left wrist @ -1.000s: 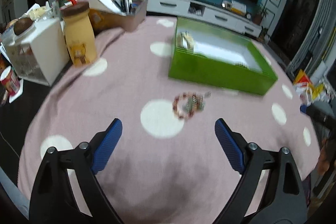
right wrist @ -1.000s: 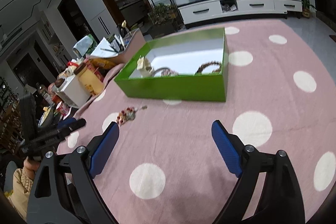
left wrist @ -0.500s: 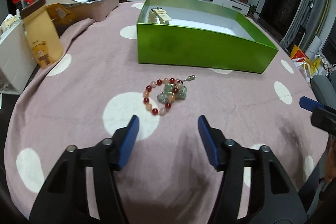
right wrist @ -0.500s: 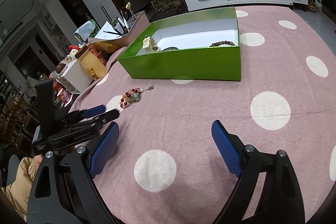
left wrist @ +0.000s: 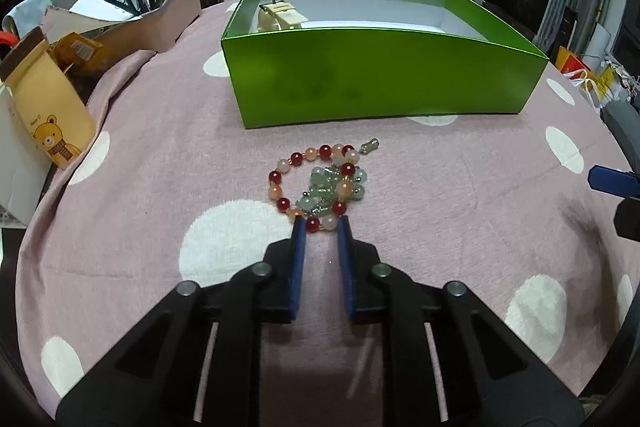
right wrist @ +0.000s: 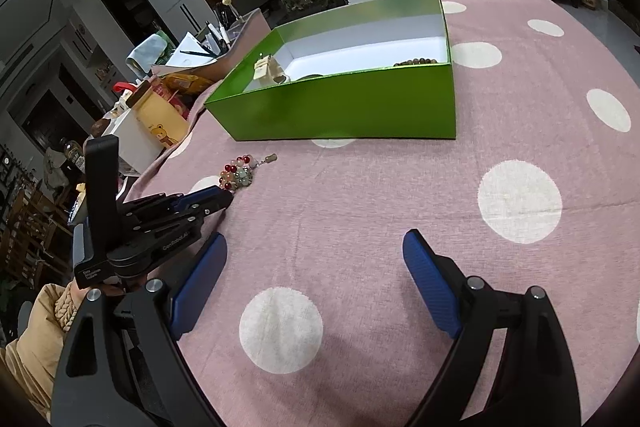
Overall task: Organize jewelry
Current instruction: 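Withdraw both tools toward the red bead bracelet with green charm, then grasp the red-and-cream bead bracelet with the left tool and lift it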
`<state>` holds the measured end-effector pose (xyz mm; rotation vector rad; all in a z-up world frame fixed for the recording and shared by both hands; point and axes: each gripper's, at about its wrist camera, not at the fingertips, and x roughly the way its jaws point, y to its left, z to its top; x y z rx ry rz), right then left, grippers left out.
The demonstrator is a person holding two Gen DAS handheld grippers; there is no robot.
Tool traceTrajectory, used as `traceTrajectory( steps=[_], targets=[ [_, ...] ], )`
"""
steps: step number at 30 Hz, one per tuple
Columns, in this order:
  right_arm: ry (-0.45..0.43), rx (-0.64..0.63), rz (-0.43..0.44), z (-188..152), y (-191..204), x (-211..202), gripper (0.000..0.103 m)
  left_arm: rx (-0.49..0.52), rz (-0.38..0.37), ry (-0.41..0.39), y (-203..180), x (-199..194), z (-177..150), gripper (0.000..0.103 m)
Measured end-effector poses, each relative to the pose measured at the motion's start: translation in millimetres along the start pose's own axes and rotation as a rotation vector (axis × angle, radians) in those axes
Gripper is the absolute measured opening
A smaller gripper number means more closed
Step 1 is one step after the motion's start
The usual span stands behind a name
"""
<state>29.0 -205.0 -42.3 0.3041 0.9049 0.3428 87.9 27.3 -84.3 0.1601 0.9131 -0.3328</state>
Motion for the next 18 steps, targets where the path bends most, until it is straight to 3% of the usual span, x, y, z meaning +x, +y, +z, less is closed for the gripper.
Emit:
traceTrajectory(
  steps=[4,6,13,16,18],
  targets=[
    [0.008,0.001,-0.001,0,0,3,0.09,0.004,0.0,-0.01,2,0,1,0.012],
    [0.01,0.003,-0.003,1,0,4,0.09,-0.015,-0.015,-0.014,5,-3,1,0.0],
    [0.018,0.024,-0.003,0,-5,7,0.09,-0.03,-0.023,-0.027,9,-10,-3,0.001],
    [0.021,0.028,-0.001,0,-7,8,0.09,-0.026,-0.03,-0.042,7,-14,-1,0.013],
    [0.022,0.03,-0.002,0,-8,8,0.09,-0.008,-0.026,-0.047,4,-14,2,0.015]
  ],
)
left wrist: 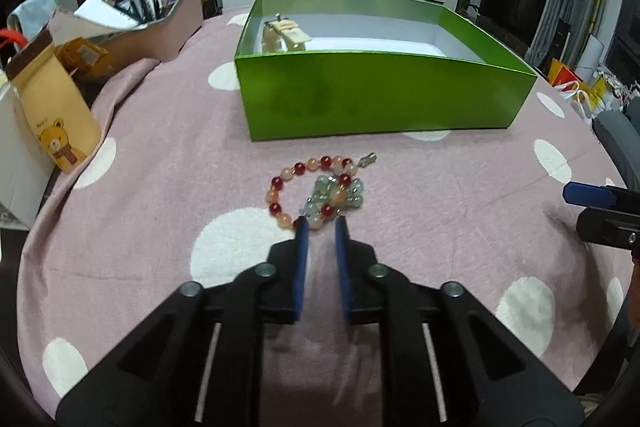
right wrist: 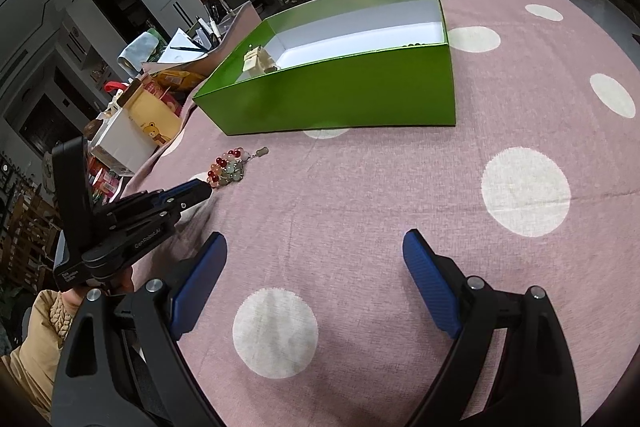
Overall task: Organize jewelry
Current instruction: 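Grasp the red-and-cream bead bracelet with the left tool and lift it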
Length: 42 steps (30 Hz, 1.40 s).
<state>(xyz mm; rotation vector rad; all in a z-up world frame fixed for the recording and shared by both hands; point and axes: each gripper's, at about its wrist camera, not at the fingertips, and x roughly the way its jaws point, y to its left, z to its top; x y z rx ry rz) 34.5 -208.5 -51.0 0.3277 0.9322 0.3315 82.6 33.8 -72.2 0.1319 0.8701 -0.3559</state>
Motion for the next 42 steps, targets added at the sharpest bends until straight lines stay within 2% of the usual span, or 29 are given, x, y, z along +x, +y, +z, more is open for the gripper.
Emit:
traceTrajectory(
  steps=[10,19,22,29,31,36,38,39,40,42],
  targets=[
    [0.003,0.011,-0.003,-1,-3,1,0.09,0.053,0.002,0.043,-8,16,2,0.013],
    [0.006,0.011,-0.003,-2,-3,-1,0.09,0.13,-0.005,0.071,-15,22,10,0.0],
    [0.005,0.015,-0.006,-1,-4,-1,0.09,0.11,-0.029,0.058,-15,18,10,0.0],
    [0.017,0.025,-0.003,-3,-4,3,0.09,0.123,-0.002,0.04,-18,16,13,0.0],
    [0.019,0.027,-0.002,-3,-5,4,0.09,0.122,-0.014,0.034,-18,16,16,0.0],
    [0.022,0.03,0.0,-5,-7,4,0.09,0.135,-0.005,0.04,-22,22,20,0.004],
    [0.022,0.03,0.0,-5,-7,4,0.09,0.128,-0.008,0.035,-21,23,21,0.012],
    [0.023,0.03,0.0,-5,-7,4,0.09,0.12,-0.008,0.034,-21,23,22,0.028],
    [0.023,0.03,0.0,-5,-7,5,0.09,0.115,-0.008,0.031,-20,24,22,0.036],
    [0.023,0.031,0.001,-4,-7,6,0.09,0.112,-0.016,0.036,-20,25,22,0.032]
  ],
)
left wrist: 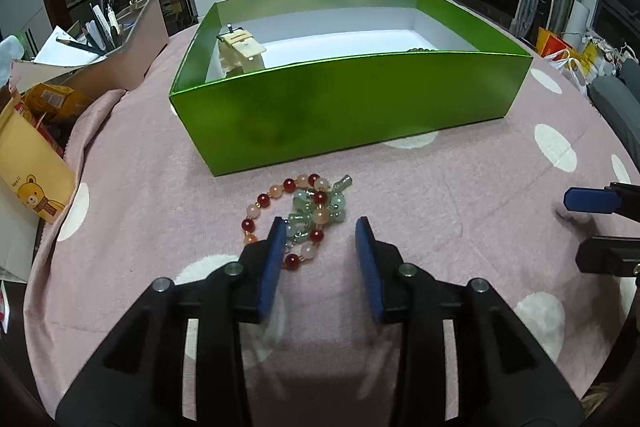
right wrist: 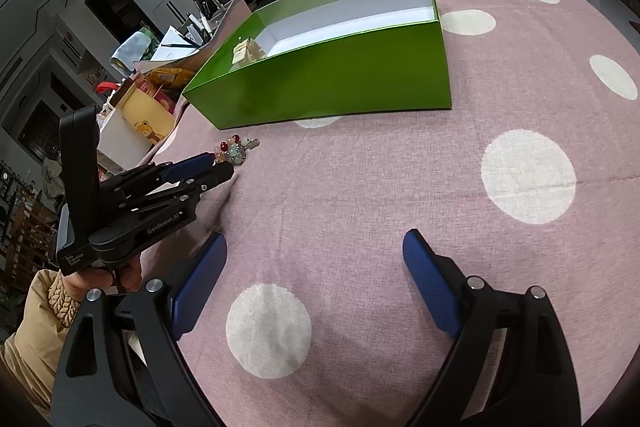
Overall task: Organize jewelry
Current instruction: 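Grasp the red-and-cream bead bracelet with the left tool and lift it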
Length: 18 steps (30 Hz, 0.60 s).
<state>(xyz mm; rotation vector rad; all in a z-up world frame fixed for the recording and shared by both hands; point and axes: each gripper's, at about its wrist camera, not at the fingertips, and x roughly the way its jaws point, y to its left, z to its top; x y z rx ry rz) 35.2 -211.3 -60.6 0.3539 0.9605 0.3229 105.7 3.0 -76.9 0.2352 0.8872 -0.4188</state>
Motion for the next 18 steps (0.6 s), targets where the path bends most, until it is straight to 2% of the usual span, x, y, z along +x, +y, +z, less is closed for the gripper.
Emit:
traceTrajectory(
  steps=[1,2,5,11,18],
  targets=[
    [0.0,0.001,0.0,0,0,0,0.09,0.002,0.003,0.005,0,1,0,0.017],
    [0.001,0.001,0.0,0,0,1,0.09,0.006,0.011,0.012,0,3,-1,0.013],
    [0.005,0.002,-0.002,-1,0,3,0.09,-0.002,0.008,0.018,2,7,-1,0.009],
    [0.005,-0.002,-0.003,0,1,3,0.09,-0.032,0.003,0.011,4,3,-2,0.007],
    [0.008,-0.012,0.001,5,5,7,0.09,-0.111,-0.029,-0.042,24,-22,4,0.007]
  ],
)
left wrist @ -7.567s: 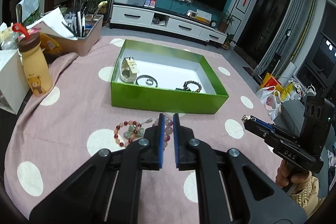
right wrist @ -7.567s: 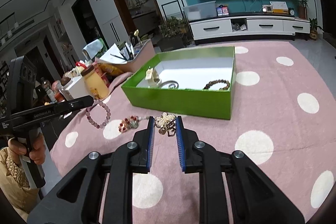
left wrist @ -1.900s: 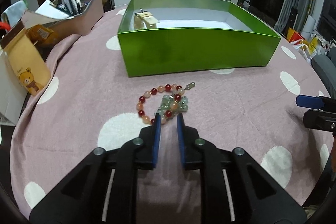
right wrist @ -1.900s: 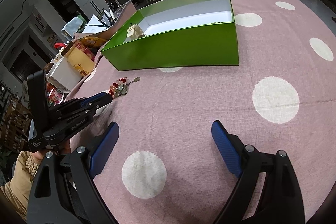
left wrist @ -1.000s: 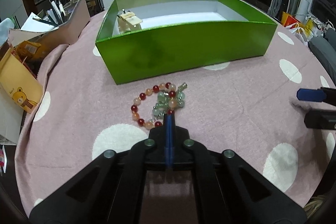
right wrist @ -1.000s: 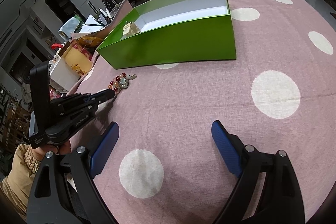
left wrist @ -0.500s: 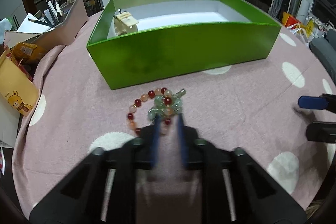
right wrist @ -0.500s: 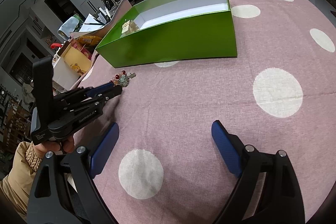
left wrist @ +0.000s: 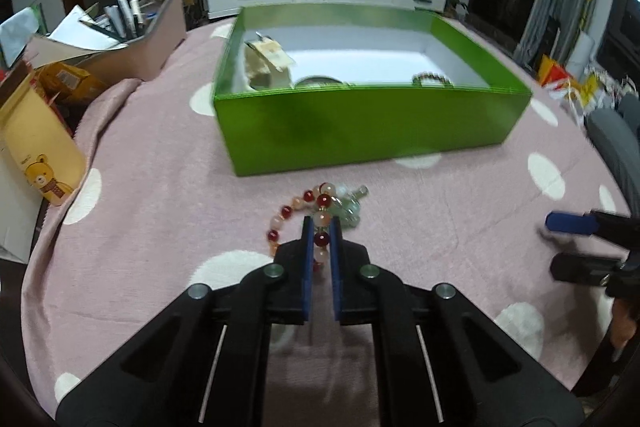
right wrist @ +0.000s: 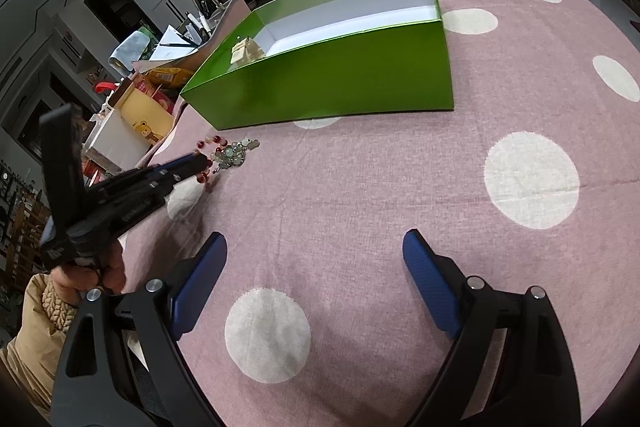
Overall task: Organize jewelry
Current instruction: 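Grasp the red-and-cream bead bracelet with the left tool and lift it, then grasp the green jade charm with the right tool while the left tool holds the red bracelet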
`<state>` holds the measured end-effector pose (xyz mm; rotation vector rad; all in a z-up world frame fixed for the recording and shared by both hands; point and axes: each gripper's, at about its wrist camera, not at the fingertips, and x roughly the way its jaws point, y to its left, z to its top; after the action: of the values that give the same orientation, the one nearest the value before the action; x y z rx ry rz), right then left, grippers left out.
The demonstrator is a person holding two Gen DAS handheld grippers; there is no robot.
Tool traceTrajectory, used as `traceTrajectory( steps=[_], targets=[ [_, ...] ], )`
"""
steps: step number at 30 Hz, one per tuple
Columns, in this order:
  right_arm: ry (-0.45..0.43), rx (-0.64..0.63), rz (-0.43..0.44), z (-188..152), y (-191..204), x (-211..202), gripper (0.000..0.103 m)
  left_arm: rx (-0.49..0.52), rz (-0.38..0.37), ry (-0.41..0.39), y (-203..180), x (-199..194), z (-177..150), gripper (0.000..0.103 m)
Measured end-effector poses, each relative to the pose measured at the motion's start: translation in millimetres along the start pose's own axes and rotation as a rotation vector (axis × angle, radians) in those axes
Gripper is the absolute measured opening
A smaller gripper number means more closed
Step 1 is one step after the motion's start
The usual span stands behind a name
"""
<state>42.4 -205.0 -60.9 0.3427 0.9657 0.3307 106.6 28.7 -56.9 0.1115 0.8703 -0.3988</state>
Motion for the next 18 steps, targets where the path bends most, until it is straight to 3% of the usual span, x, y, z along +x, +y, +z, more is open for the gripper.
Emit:
traceTrajectory(
  steps=[7,18],
  targets=[
    [0.009,-0.116,0.011,17,30,19,0.09,-0.097,-0.045,-0.065,16,-21,15,0.007],
    [0.066,-0.373,0.016,49,86,94,0.089,-0.202,-0.048,-0.132,48,-47,9,0.007]
  ],
)
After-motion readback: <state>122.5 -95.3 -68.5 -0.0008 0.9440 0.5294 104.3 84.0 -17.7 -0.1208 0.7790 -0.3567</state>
